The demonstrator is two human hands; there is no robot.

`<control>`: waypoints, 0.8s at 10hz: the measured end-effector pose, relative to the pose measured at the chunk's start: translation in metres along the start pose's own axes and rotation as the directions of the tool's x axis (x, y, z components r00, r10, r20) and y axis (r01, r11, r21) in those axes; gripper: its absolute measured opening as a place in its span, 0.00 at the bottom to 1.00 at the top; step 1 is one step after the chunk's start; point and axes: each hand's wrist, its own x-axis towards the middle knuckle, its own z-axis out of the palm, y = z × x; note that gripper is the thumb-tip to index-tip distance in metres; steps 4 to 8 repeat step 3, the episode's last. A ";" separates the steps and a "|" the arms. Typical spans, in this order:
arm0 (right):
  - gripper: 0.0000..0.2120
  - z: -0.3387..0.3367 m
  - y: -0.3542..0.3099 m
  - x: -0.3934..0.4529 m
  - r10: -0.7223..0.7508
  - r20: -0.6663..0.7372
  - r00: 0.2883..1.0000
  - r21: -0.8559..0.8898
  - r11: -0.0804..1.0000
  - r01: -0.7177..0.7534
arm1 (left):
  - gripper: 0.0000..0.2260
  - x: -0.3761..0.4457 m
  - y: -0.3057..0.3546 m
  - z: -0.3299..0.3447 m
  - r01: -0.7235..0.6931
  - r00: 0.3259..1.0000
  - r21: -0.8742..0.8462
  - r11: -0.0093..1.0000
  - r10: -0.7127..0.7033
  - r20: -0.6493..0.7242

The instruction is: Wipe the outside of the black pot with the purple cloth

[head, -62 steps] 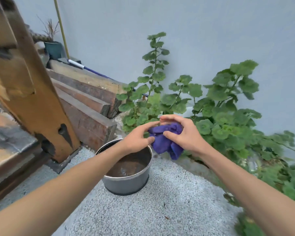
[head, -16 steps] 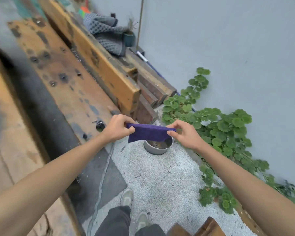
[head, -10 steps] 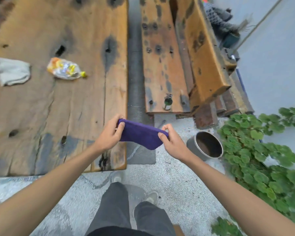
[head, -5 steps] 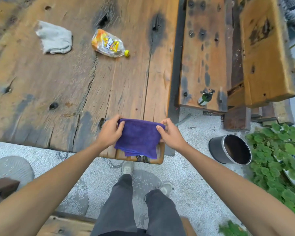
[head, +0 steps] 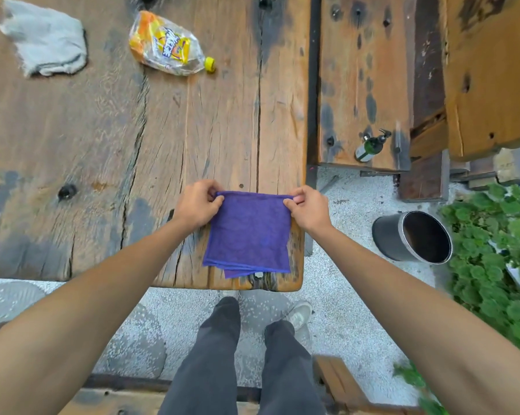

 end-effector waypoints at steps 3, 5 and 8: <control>0.10 -0.006 0.000 -0.014 0.062 -0.084 0.994 0.041 0.997 -0.059 | 0.15 0.000 0.014 0.003 -0.175 0.981 0.272 0.946 0.190 -0.028; 0.10 -0.006 0.000 -0.014 0.062 -0.084 0.994 0.041 0.997 -0.059 | 0.15 0.000 0.014 0.003 -0.175 0.981 0.272 0.946 0.190 -0.028; 0.10 -0.006 0.000 -0.014 0.062 -0.084 0.994 0.041 0.997 -0.059 | 0.15 0.000 0.014 0.003 -0.175 0.981 0.272 0.946 0.190 -0.028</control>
